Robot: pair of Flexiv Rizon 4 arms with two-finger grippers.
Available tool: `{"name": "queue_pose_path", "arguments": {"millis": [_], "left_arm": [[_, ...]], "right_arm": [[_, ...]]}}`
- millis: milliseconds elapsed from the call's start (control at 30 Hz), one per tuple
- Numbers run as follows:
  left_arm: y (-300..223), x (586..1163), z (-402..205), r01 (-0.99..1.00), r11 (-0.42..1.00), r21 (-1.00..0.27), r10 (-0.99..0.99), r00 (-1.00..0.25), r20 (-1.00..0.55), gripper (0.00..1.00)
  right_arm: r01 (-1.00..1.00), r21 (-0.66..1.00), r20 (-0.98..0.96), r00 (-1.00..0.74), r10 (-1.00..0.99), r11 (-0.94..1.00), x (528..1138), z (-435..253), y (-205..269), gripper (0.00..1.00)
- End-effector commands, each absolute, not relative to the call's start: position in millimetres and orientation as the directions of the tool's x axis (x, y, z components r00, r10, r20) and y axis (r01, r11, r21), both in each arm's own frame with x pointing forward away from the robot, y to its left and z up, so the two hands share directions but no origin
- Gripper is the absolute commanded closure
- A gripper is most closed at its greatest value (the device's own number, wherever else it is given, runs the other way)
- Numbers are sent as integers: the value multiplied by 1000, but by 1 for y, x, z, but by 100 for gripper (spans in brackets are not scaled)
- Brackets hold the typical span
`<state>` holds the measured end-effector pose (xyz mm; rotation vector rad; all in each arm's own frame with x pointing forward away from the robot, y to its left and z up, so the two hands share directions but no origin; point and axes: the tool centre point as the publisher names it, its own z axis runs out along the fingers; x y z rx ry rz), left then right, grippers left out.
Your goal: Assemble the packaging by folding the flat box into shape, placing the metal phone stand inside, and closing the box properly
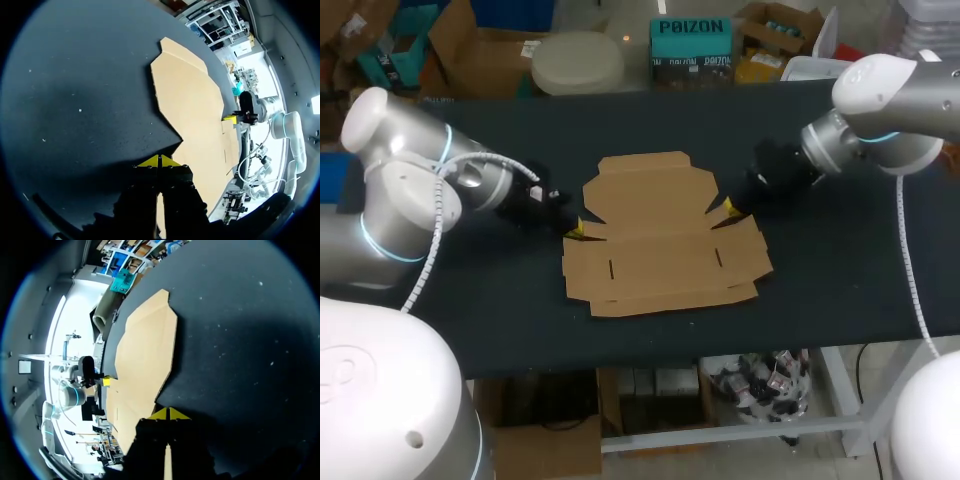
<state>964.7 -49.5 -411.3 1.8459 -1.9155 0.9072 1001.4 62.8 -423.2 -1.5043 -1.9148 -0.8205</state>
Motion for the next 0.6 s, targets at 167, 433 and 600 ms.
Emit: {"name": "queue_pose_path", "arguments": {"millis": [167,433,600], "left_arm": [[-53,965,-407,-979,-37,-200,-781,-97,617,100],[-56,964,-401,-977,-32,-209,-790,-104,604,100],[-58,962,-398,-976,-27,-218,-809,-107,578,100]], "right_arm": [[976,129,727,-213,652,175,997,-417,67,100],[977,130,714,-211,667,169,996,-413,70,100],[979,122,699,-203,685,165,996,-411,72,100]]}}
